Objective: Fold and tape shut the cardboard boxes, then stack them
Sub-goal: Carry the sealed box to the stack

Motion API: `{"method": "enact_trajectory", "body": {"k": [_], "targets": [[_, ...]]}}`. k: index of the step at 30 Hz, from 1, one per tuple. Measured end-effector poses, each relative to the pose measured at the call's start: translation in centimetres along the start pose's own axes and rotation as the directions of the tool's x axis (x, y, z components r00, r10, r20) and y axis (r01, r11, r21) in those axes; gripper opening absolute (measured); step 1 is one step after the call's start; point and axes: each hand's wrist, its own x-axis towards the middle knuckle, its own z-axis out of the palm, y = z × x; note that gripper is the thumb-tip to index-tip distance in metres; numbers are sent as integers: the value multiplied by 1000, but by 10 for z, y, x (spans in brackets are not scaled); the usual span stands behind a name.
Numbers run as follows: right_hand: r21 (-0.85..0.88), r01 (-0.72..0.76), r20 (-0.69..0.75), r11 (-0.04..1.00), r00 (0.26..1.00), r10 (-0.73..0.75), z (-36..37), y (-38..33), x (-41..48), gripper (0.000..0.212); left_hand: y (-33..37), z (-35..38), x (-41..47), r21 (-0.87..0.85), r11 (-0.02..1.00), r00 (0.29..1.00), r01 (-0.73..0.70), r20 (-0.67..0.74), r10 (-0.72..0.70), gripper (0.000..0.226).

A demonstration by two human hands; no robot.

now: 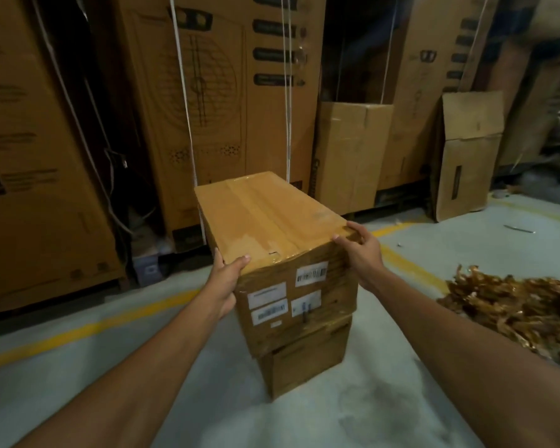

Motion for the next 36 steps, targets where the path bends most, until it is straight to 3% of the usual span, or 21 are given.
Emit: {"method": "enact_trajectory", "body": {"k": [2,4,10,16,23,27,30,33,36], "targets": [[-16,10,13,1000,1000,-10,2,20,12,44,-26,3,17,-2,1000,999,3,-44,-3,86],[-40,4,-5,999,1000,-4,-4,45,20,38,-45,9,33,3,1000,999,23,-31,-23,96],[-19,-13,-54,1000,998,12,-6,56,48,41,-42,26,61,80,992,996,94,4,-95,132],[-62,-57,-8,996,998,57,-18,64,56,44,-55,41,68,91,993,997,78,-31,-75,111],[-167,-60,5,984,998,62,-12,69,56,57,-50,37,71,211,968,990,137,-56,-128,131],[-156,-103,77,982,990,116,-8,92,77,70,-42,35,69,314,927,978,205,-106,-181,105],[-165,-152,130,974,976,175,-2,71,42,78,-35,30,50,321,917,972,235,-82,-221,110],[-147,-161,181,976,966,186,5,24,-21,84,-13,33,12,289,935,979,206,-67,-195,85],[-82,-135,184,987,972,148,12,-12,-72,81,22,39,-35,329,938,993,113,-49,-103,77]]}}
